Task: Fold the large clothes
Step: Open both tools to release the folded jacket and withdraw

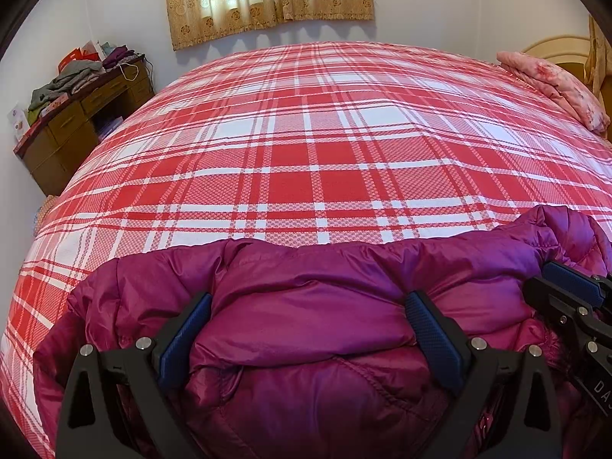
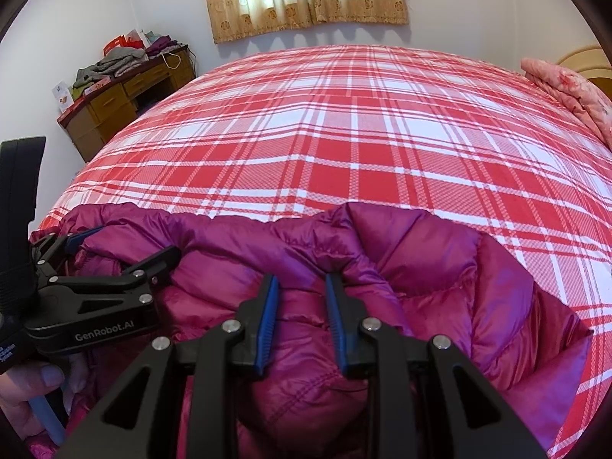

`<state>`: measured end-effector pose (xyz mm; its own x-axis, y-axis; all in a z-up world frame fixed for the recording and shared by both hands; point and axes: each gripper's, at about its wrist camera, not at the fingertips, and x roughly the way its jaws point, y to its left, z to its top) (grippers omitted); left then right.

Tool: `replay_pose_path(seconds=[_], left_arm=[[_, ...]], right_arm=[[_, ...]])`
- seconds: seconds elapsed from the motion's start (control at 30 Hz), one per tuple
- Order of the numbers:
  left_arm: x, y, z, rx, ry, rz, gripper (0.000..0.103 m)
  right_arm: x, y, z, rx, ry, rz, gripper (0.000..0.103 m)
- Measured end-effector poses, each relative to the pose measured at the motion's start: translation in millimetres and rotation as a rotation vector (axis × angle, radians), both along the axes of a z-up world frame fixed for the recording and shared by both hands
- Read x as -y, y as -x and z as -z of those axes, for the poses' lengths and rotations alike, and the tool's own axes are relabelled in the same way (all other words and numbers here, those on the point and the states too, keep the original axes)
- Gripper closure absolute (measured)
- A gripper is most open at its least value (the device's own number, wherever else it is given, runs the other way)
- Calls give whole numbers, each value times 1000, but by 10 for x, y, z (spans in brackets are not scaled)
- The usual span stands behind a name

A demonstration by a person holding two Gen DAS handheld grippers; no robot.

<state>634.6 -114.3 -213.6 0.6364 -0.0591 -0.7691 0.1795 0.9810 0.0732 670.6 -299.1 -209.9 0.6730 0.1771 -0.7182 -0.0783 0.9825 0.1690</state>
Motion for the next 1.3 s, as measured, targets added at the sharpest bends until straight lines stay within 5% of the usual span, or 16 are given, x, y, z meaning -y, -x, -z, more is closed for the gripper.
replay_pose_path(seconds=[0.4, 0.47, 0.53, 0.67, 0.8, 1.07, 1.3], left_arm=[[42, -48, -29, -16, -24, -2, 1], [4, -52, -155, -29, -59, -5, 1], [-62, 78, -453, 45, -99, -12, 1], [-466, 622, -1054, 158, -27, -1, 1], [-933, 1430, -1282, 194, 39, 10, 1], [-1581, 2949, -1160, 186, 35, 6, 1], [-1878, 3791, -874, 188, -19, -25, 1]], right_arm=[[-38, -37, 1, -11, 39, -2, 75], [-52, -46, -61, -28, 73, -39, 67], [-6, 68, -230, -45, 112, -60, 46], [280, 637, -693, 31, 133, -43, 35], [614, 1375, -893, 63, 75, -59, 23], [984, 2903, -833, 53, 6, -60, 19], [1038, 3668, -711, 25, -24, -4, 16]])
